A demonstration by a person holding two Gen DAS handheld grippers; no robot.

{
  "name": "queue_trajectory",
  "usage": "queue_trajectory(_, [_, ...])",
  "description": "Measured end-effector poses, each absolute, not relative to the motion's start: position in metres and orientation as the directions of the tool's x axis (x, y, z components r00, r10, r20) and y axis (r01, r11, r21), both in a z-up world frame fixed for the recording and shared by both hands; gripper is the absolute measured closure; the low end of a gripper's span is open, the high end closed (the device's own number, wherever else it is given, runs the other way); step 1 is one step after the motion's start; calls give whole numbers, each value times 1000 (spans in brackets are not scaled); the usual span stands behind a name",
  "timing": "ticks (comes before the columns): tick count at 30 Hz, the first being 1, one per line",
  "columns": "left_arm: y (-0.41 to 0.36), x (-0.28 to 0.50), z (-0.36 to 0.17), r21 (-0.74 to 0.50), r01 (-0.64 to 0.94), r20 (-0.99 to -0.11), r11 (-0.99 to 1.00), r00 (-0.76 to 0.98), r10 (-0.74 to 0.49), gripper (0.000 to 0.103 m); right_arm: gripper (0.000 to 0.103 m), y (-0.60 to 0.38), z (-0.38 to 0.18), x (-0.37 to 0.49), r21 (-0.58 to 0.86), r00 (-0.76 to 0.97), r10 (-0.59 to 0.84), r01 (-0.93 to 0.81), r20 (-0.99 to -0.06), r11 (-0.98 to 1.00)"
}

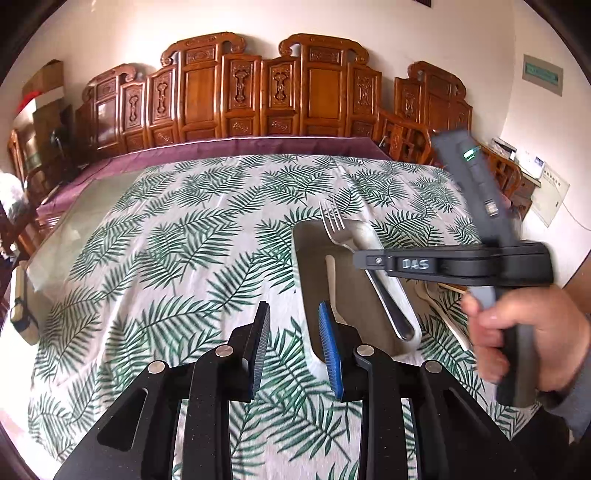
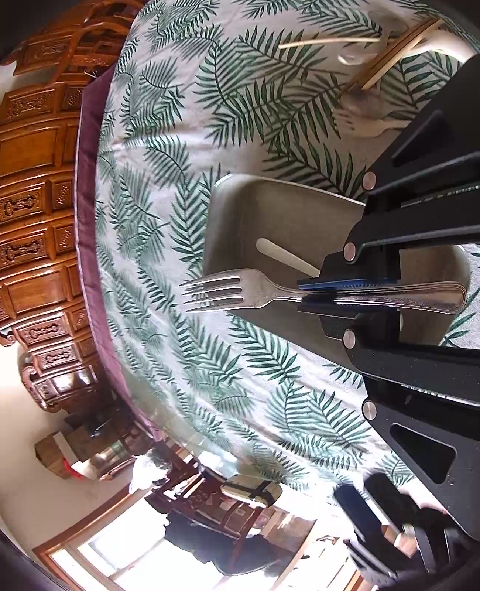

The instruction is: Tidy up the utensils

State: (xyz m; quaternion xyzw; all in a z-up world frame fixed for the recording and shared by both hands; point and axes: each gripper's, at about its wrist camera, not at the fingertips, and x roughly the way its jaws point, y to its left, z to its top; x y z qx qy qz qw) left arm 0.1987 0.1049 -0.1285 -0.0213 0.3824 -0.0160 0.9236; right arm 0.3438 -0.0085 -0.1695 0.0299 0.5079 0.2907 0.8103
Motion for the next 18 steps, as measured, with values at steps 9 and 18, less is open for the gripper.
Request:
queue_trajectory(9, [115,188,-122,-56,-6,-708,998,706,-35,77,92,-4,-182,347,299,309,465,-458,-830,837])
queue_trajectory(18, [91,190,-117,-74,47,-708,996,701,-86,77,92,-62,-143,315,256,367,488,-527,-792,811])
